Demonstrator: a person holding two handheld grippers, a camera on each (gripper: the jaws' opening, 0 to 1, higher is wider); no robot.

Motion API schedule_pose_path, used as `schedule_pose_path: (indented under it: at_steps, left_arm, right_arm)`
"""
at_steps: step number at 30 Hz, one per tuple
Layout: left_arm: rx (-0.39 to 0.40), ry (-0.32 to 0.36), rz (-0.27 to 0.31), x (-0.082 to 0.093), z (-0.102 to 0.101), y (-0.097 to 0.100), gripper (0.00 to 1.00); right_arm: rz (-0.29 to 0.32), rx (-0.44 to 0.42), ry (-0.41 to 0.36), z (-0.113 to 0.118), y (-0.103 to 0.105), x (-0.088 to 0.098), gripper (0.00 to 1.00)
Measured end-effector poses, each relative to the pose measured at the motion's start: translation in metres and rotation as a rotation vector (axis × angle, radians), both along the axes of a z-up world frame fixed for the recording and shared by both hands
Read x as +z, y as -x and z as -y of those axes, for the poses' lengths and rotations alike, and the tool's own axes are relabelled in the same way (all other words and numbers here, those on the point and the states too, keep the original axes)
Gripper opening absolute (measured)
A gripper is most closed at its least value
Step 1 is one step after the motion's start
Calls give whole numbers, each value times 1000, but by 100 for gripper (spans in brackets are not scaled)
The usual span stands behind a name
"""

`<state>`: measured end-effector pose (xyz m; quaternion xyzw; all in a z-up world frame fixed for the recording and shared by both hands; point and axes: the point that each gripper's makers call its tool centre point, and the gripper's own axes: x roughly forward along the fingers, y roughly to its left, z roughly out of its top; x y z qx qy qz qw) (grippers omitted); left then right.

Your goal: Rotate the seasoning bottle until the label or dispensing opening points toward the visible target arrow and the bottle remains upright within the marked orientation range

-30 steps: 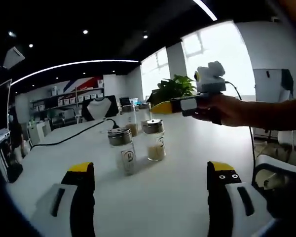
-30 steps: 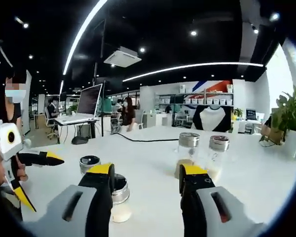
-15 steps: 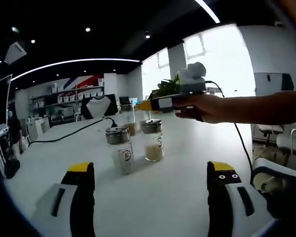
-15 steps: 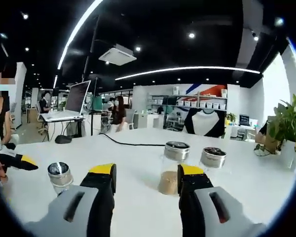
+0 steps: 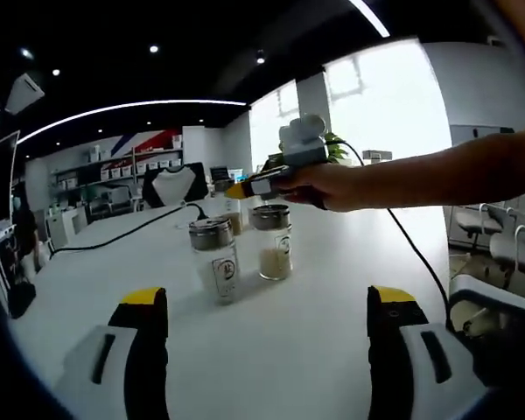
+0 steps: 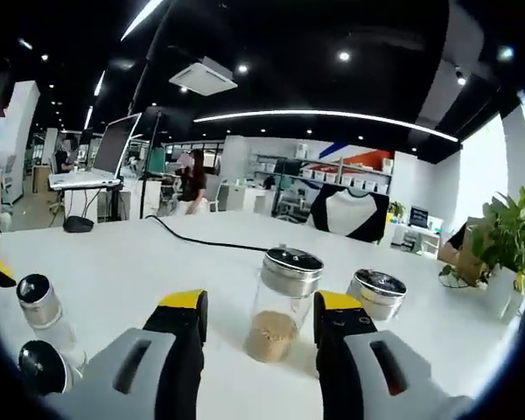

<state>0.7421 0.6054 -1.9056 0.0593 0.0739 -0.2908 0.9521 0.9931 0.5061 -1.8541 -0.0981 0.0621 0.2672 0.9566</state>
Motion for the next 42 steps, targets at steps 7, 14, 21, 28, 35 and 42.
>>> schedule_pose_path:
  at_steps: [7, 14, 21, 28, 35, 42]
  left_arm:
    - [-3, -1, -9, -4, -3, -1, 100]
    - [-4, -8, -18, -7, -5, -1, 100]
    - [5, -20, -26, -9, -11, -2, 100]
    - [-6, -20, -25, -11, -11, -3, 100]
    - [-6, -16, -28, -12, -11, -4, 100]
    - [-11, -16, -28, -13, -9, -4, 100]
  right_arm:
    - [30, -8, 18, -6, -15, 9, 48]
    - [36, -38, 40, -7, -32, 3, 41]
    - [26, -64, -10, -9, -47, 6, 41]
    - [7, -74, -116, -10, -51, 6, 38]
    - [-2, -71, -114, -11, -48, 7, 37]
    - [-10, -33, -93, -21, -23, 5, 36]
